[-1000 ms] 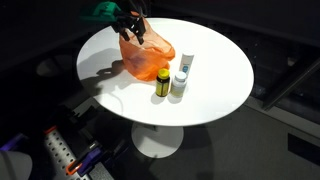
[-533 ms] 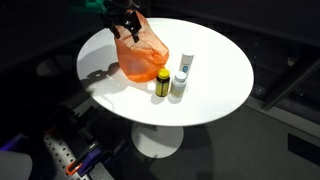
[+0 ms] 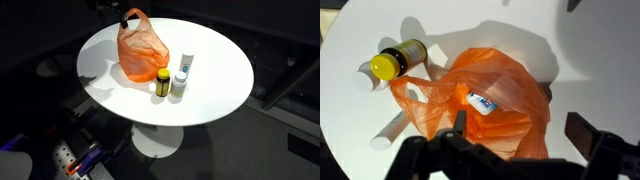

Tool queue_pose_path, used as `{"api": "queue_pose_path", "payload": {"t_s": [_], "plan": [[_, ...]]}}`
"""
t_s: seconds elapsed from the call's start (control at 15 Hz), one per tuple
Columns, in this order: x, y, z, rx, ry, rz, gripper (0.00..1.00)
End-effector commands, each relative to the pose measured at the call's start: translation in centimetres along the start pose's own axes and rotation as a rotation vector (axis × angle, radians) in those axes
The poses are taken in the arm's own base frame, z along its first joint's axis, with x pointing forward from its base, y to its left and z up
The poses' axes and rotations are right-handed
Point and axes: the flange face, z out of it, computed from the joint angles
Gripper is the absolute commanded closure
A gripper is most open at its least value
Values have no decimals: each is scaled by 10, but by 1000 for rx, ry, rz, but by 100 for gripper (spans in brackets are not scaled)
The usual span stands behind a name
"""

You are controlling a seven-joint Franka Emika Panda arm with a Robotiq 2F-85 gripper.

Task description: Pick up the mentos packet and put it in the orange plastic

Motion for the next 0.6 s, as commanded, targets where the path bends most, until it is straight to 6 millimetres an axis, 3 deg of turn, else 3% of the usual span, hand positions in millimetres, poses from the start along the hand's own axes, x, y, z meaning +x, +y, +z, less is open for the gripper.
{"api": "queue_pose_path", "payload": {"t_s": [0.0,0.2,0.53], "plan": [[-6,-5,-29,64,16,-44,0],[-8,-6,-40,90,21,-56,0],[-7,-8,-34,89,31,-55,0]]}}
